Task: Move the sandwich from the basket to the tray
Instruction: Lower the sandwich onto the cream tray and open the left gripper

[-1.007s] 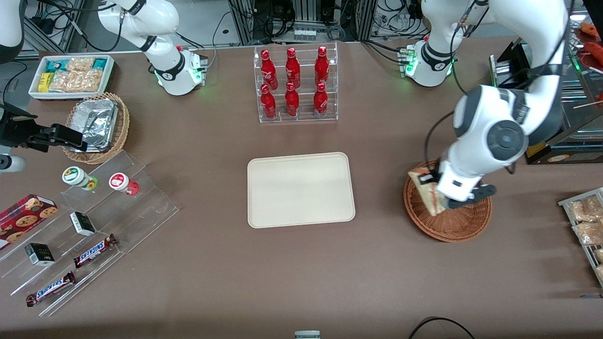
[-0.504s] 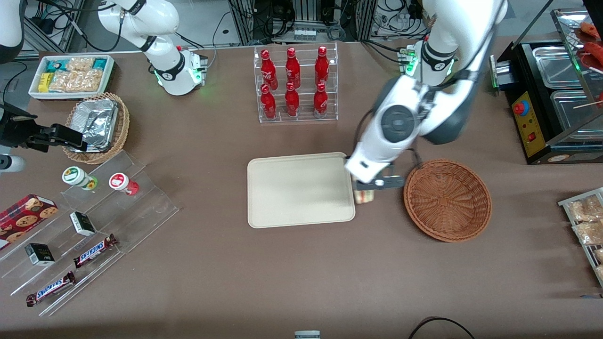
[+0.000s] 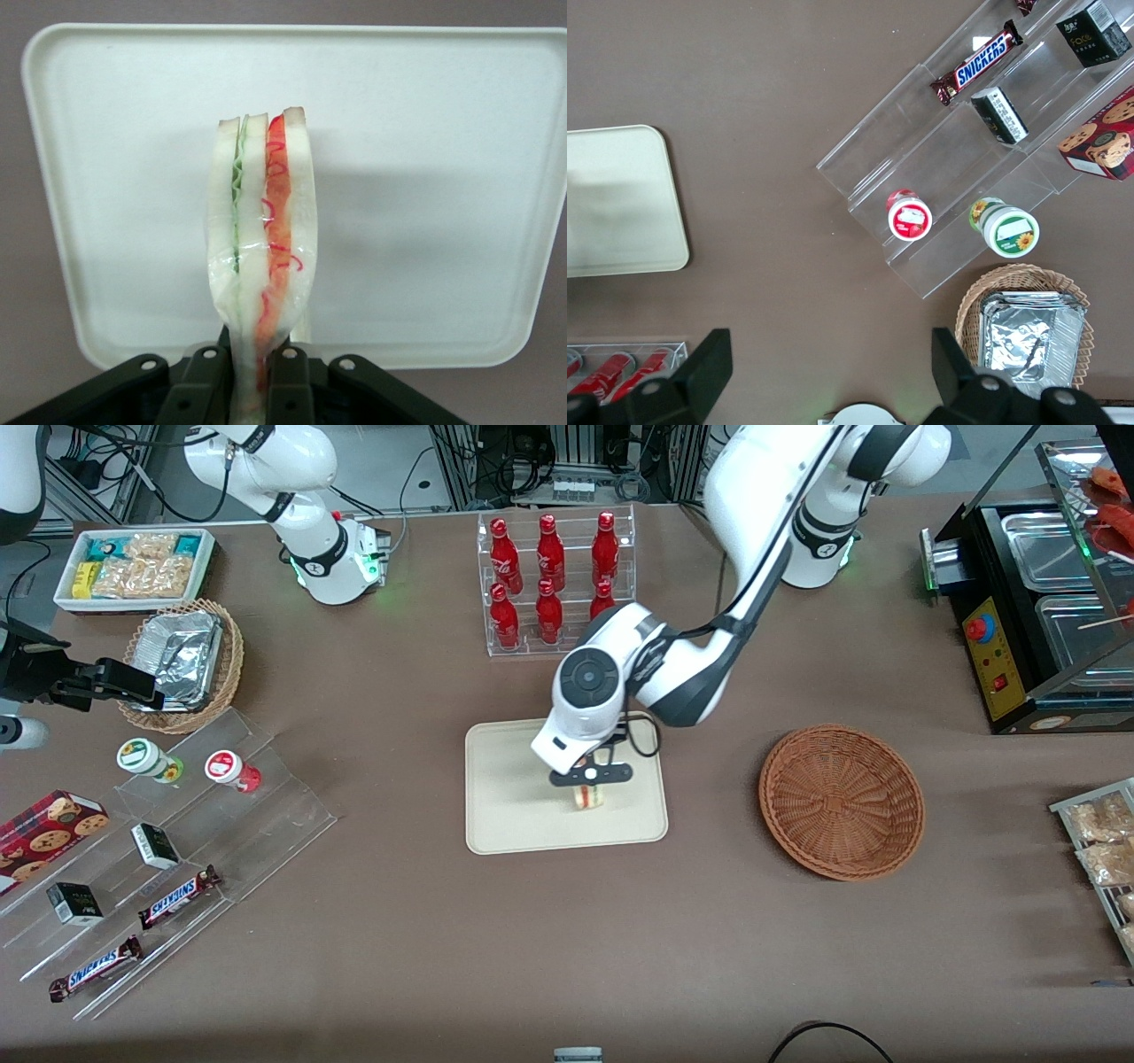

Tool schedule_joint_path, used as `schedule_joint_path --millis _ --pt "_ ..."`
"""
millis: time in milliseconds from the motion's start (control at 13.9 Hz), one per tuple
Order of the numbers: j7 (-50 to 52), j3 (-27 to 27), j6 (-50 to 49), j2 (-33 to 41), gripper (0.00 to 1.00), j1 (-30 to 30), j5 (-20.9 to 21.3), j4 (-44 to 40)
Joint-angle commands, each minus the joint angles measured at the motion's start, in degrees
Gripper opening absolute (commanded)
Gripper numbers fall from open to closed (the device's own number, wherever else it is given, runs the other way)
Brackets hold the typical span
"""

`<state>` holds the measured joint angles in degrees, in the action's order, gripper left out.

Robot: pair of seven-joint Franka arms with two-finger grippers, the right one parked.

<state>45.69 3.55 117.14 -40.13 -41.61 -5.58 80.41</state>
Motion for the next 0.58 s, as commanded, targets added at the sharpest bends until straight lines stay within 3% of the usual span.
schedule_joint_path --millis 0,504 --pt "1.24 -0.65 2.64 -2.49 0.00 -1.01 -0.49 -2.54" --pt "3.87 -0.65 3.18 -4.43 0.00 -1.45 -0.57 -2.10"
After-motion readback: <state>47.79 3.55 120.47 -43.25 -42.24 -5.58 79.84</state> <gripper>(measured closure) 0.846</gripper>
